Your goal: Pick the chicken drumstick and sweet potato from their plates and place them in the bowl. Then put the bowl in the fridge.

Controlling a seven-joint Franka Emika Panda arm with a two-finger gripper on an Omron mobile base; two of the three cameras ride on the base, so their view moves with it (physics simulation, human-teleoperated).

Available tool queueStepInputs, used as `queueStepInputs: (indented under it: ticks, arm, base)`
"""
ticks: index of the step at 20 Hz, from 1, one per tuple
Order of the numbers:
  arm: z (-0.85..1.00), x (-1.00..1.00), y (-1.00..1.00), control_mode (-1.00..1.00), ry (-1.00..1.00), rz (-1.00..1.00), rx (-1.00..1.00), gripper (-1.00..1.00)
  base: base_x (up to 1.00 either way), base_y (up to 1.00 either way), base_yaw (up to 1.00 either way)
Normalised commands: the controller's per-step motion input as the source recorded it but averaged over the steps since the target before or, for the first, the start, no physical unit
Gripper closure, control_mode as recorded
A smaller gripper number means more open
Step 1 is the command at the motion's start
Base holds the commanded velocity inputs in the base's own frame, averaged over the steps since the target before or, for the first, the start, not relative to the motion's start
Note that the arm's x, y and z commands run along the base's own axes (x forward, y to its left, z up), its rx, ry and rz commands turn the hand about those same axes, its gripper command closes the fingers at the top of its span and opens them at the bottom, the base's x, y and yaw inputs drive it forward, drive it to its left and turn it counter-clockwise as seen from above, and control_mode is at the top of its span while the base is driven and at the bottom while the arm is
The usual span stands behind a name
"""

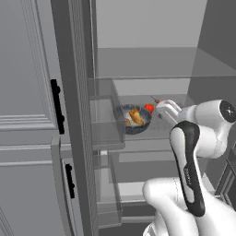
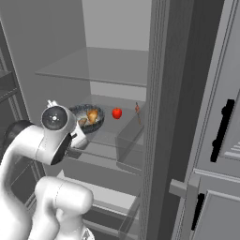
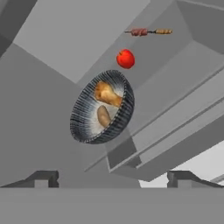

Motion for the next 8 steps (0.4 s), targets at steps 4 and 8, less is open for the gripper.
queueStepInputs:
  ticks: [4, 8]
  arm:
    - [0.11, -0.91, -0.43, -1.0, 0.03, 0.01, -0.04, -1.0]
    - [-0.01, -0.53, -0.48, -1.0, 0.0, 0.0, 0.0, -1.0]
  base:
    - [0.0, 0.0, 0.0]
    - [0.0, 0.0, 0.0]
